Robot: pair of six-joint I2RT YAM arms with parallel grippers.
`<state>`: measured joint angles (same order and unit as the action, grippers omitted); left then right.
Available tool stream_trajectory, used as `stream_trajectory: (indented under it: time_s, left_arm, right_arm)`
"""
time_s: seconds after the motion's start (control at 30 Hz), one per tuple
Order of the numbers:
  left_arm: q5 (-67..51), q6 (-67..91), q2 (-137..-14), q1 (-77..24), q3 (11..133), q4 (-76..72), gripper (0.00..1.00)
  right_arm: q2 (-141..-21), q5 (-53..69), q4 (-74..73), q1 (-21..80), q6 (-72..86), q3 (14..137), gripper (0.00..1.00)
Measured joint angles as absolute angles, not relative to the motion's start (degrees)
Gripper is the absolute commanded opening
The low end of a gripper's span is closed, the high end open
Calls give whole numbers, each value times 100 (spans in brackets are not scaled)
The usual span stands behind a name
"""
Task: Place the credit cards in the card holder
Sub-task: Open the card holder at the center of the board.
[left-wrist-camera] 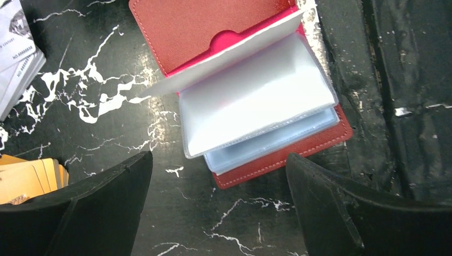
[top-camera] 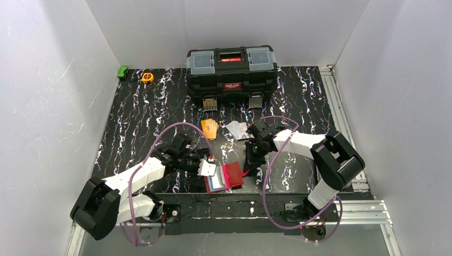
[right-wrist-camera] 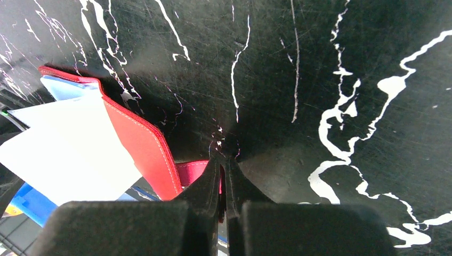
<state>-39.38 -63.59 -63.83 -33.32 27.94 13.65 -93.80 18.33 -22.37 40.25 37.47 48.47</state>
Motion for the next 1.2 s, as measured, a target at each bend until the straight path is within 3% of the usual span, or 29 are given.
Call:
stream_trajectory:
  time_s: [0.67,1.2]
  left_arm:
    - [-3828,-7000,-6705,-3577,2530,486,94]
    - [-3607,-6219,-7006,-3955,2661,-438,91]
  right_arm:
    - [-9380,1835,-2233,4027,3708,4847,1]
    - [-9421,1671,-2248,4248,3575,4978,1]
